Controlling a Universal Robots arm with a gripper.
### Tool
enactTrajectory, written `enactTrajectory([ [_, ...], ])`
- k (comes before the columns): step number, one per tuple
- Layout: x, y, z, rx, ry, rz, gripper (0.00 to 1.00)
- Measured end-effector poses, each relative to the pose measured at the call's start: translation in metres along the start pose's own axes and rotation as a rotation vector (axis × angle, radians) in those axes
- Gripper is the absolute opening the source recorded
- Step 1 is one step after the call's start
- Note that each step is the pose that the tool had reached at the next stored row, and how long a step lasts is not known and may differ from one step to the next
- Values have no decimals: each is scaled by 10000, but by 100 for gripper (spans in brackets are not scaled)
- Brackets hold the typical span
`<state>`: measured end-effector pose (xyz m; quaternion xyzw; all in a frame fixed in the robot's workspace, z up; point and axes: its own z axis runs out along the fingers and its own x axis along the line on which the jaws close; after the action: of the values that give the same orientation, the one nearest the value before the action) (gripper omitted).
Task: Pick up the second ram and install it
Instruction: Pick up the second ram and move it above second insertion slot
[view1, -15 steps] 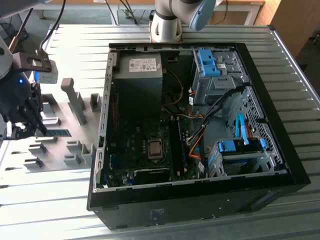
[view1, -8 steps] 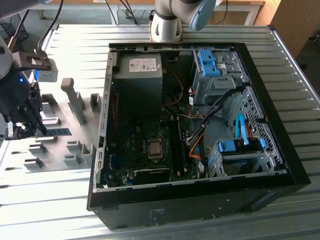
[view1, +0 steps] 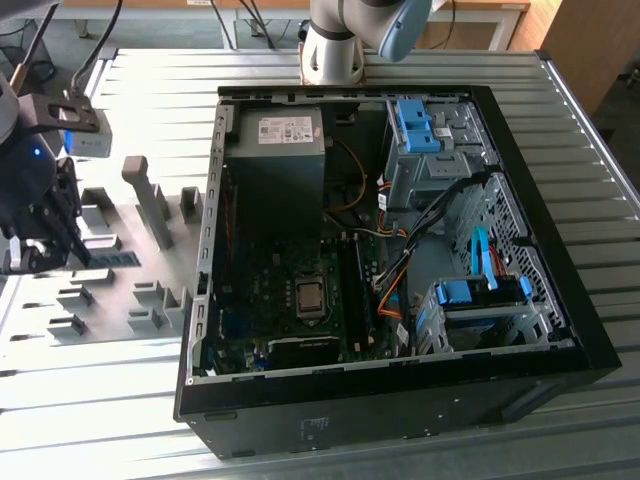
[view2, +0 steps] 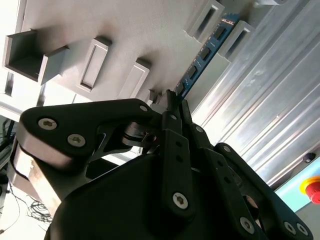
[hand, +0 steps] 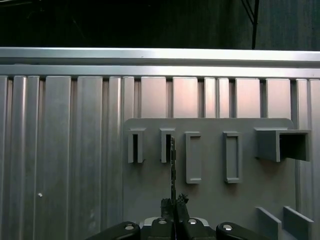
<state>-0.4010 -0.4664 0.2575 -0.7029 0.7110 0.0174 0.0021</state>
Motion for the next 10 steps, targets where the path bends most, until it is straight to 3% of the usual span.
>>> enactTrajectory([
  [10,-3,3,-125,-1,0,0,14],
])
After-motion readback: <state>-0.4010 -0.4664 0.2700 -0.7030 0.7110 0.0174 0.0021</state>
